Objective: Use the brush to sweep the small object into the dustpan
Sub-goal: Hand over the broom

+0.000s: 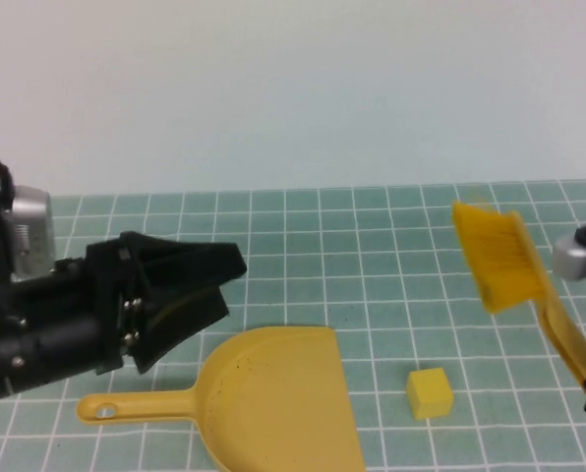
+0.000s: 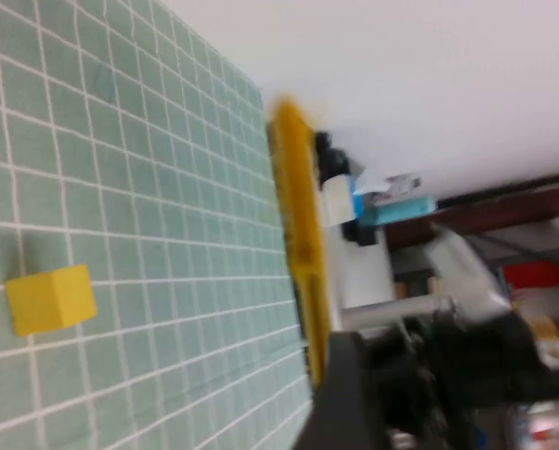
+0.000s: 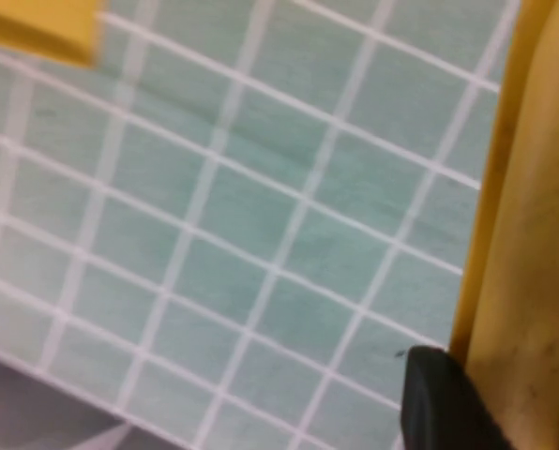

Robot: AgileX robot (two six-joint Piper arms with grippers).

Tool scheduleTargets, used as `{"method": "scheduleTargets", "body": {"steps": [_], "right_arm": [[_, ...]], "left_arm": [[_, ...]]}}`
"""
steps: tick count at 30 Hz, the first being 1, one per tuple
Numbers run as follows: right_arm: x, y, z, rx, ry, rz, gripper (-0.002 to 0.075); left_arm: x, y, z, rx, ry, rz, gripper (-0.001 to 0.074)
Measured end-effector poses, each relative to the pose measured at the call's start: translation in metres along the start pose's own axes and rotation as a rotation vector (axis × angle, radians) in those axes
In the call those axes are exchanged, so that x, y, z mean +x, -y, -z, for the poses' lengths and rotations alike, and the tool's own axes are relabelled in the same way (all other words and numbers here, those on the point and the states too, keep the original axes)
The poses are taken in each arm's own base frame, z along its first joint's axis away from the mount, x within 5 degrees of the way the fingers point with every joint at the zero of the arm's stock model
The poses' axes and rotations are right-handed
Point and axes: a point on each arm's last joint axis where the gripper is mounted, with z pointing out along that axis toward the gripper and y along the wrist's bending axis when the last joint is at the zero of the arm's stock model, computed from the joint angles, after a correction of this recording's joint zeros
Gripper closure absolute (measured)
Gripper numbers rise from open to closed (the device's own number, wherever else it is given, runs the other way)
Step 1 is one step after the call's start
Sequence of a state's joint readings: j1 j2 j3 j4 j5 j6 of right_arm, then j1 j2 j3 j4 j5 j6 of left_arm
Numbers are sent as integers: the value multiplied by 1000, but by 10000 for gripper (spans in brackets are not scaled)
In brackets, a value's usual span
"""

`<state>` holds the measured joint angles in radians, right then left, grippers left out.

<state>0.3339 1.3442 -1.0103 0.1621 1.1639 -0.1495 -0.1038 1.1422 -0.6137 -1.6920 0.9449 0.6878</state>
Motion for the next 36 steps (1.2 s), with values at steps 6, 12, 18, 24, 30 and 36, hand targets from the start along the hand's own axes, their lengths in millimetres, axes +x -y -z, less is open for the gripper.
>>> {"method": "scheduleTargets", "body": {"steps": [6,12,18,24,30,36], "right_arm": [[3,-20,31,-69,77,56,538],[6,-40,30,-96,60,104,538],[8,-45,29,-92,49,79,538],[8,-47,29,-100,48,77,538],[8,-47,29,-100,48,77,538],[8,-47,29,-102,48,77,538]], "left_arm": [[-6,-20,-31,8,-114,32,197],[-11,-11,-88,-19,-197,-35,191],[-10,-1,-136,2,-273,-62,186],[-6,5,-176,-4,-291,-97,183],[-3,17,-200,24,-305,-121,188],[-2,13,-209,17,-312,-110,311]]}}
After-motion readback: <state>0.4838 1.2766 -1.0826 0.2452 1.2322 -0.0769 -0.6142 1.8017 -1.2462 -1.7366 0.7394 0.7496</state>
